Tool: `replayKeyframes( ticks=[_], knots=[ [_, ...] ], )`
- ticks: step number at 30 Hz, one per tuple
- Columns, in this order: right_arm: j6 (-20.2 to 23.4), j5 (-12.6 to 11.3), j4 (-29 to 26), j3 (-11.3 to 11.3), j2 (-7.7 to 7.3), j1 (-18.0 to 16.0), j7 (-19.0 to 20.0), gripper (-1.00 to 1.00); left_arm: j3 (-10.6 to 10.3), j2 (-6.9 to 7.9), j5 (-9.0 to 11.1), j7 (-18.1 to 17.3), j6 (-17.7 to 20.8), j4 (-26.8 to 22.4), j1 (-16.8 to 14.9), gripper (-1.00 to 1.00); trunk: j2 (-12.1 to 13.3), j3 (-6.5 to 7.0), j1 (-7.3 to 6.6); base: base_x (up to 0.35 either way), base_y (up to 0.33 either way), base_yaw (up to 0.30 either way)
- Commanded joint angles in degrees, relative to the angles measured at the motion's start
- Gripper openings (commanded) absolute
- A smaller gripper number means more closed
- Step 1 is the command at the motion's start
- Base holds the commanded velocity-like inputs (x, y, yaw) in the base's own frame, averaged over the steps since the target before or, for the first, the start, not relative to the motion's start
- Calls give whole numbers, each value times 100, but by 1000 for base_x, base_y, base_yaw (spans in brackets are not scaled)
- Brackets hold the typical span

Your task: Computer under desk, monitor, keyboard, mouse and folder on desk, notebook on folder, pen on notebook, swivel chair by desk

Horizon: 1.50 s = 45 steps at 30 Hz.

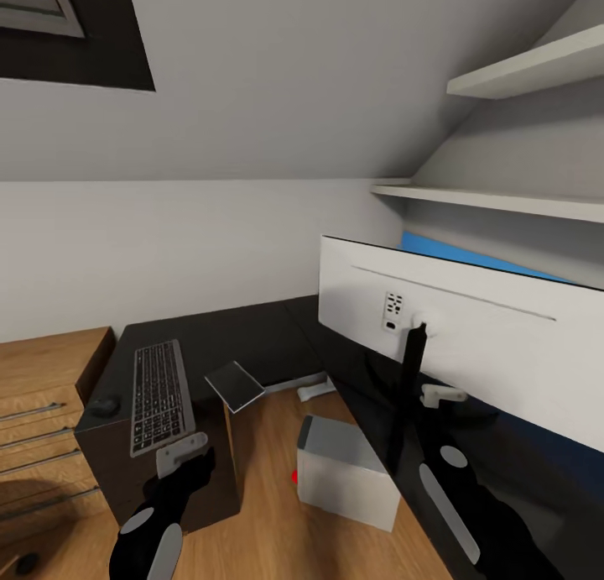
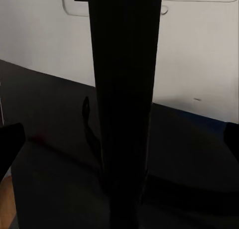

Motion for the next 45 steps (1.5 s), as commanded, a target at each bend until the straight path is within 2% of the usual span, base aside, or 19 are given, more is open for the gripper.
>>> replayKeyframes(
  ticks=[1, 21, 45],
  knots=[
    [28, -24, 2, 20, -8, -5, -47, 100, -8, 1, 60, 54, 16, -8, -4, 100, -4, -7, 2, 97, 0, 0],
    [28, -22, 32, 9, -8, -5, -49, 100, -9, 1, 60, 54, 21, -8, -4, 100, -4, -7, 2, 123, 0, 0],
    [28, -24, 33, 0, -17, -5, -48, 100, -16, 0, 60, 54, 24, -8, -4, 100, -4, -7, 2, 30, -10, 0]
  ],
)
